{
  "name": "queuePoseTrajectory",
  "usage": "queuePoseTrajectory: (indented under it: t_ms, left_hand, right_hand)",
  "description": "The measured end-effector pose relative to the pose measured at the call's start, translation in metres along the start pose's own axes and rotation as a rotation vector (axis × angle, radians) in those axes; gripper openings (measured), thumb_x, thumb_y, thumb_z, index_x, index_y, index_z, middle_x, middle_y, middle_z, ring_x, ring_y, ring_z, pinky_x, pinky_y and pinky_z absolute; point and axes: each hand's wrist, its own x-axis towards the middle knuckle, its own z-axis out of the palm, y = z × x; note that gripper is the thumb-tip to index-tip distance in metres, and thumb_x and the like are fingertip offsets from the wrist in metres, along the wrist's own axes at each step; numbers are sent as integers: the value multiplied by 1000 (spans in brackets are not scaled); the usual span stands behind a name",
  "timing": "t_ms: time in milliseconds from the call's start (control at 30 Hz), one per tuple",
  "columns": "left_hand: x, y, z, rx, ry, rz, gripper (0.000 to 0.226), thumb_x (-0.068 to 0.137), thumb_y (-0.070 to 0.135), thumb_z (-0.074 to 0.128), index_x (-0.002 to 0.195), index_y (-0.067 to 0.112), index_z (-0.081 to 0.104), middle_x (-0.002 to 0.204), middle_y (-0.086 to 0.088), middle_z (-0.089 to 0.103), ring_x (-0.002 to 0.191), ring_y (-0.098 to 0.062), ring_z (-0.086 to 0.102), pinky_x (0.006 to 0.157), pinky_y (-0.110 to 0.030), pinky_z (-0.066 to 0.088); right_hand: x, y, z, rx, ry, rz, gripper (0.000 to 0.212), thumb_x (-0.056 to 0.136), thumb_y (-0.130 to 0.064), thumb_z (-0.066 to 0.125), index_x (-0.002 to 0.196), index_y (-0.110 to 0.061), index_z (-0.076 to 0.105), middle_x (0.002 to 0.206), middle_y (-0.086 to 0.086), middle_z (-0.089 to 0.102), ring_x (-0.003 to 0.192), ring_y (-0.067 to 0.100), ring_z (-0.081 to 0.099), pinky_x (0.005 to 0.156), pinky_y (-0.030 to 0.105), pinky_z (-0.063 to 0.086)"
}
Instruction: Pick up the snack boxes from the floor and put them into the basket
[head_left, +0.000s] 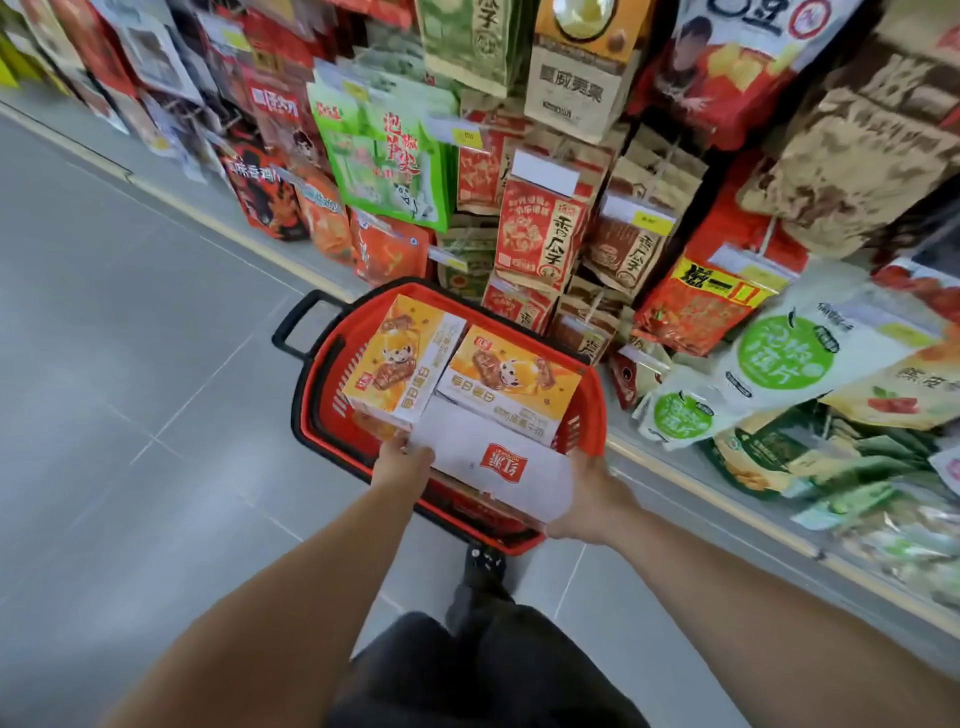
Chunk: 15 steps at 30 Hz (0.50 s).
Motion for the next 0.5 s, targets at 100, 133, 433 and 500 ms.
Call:
queuePoseTrajectory:
  t_ms: [100, 133, 433, 500]
  left_hand:
    - [27, 8, 5, 61, -4, -43, 58, 87, 18, 49, 144, 17, 38, 126, -23, 59, 73, -28, 60, 62, -34, 49]
    - [34, 8, 7, 83, -8, -55, 60, 89, 19, 48, 147, 17, 34, 130, -20, 57, 74, -24, 57, 63, -31, 47]
    - [107, 12, 14, 229, -127, -232, 50, 89, 18, 48, 138, 13, 40, 114, -19, 60, 103, -38, 61, 90, -44, 51]
    - [119, 14, 14, 300, -164, -229, 52, 92, 20, 47, 143, 13, 35, 124, -20, 57, 114, -40, 57, 99, -46, 47]
  right_hand:
    - [26, -5, 7, 16, -51, 35, 95, 59, -42, 81, 134, -21, 27, 134, 8, 39, 111, 30, 56, 83, 34, 49]
    - [33, -6, 9, 18, -65, 42, 95, 59, -41, 81, 134, -21, 27, 134, 8, 39, 110, 30, 56, 83, 34, 49]
    - [92, -23, 41, 61, -114, 152, 95, 65, -32, 80, 139, -20, 22, 136, 9, 35, 105, 26, 58, 77, 32, 51]
    - [102, -32, 48, 129, -90, 194, 90, 73, -25, 76, 144, -21, 20, 143, 9, 29, 112, 28, 56, 83, 35, 51]
